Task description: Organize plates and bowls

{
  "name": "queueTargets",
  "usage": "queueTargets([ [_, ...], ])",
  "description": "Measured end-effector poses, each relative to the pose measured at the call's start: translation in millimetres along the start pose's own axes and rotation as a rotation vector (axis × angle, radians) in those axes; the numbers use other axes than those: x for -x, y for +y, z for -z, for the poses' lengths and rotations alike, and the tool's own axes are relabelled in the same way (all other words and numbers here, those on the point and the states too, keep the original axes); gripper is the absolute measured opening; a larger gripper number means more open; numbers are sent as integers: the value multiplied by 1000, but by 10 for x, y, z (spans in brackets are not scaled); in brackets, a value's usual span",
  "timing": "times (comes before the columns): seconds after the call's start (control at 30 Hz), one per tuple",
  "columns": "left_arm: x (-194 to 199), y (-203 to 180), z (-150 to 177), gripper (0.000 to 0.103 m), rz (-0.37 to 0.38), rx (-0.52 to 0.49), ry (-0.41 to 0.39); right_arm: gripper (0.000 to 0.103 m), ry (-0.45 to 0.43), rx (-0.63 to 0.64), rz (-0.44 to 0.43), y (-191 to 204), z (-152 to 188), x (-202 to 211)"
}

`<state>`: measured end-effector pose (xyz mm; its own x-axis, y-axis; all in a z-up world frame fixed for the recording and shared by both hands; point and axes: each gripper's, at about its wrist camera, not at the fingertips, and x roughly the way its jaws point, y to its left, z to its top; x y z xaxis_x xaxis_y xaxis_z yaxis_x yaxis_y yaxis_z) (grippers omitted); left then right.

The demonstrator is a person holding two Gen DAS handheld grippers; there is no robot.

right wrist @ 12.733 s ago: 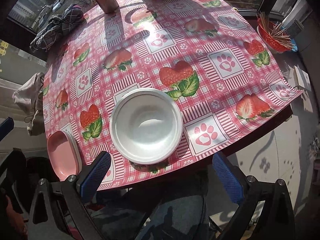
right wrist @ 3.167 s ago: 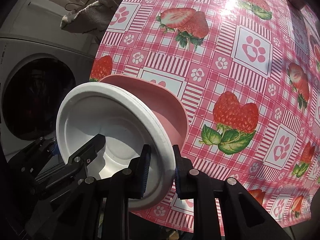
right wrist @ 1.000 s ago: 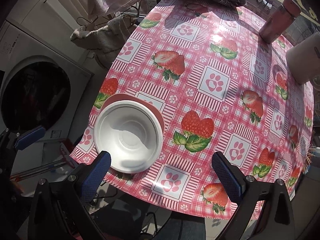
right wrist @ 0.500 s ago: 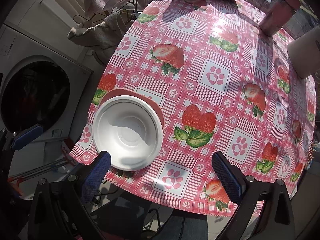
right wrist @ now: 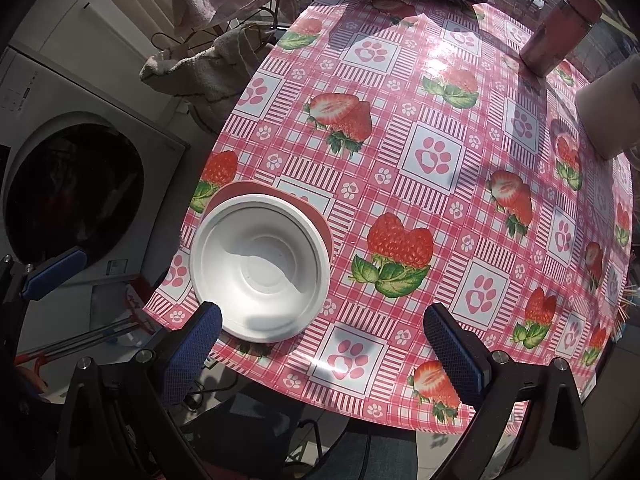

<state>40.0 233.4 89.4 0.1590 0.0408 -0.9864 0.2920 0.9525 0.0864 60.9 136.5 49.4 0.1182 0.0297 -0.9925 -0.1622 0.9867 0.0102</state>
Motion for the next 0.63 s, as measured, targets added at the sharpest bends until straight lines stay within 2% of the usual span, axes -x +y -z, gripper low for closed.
queueTargets([
  [0.47,66,-10,7,87,-33,-3,-11,101,-24,-27,-37,-23,11,62],
  [0.63,132,34,-44,88,18,35,-48,101,-30,-33,-45,-62,7,80],
])
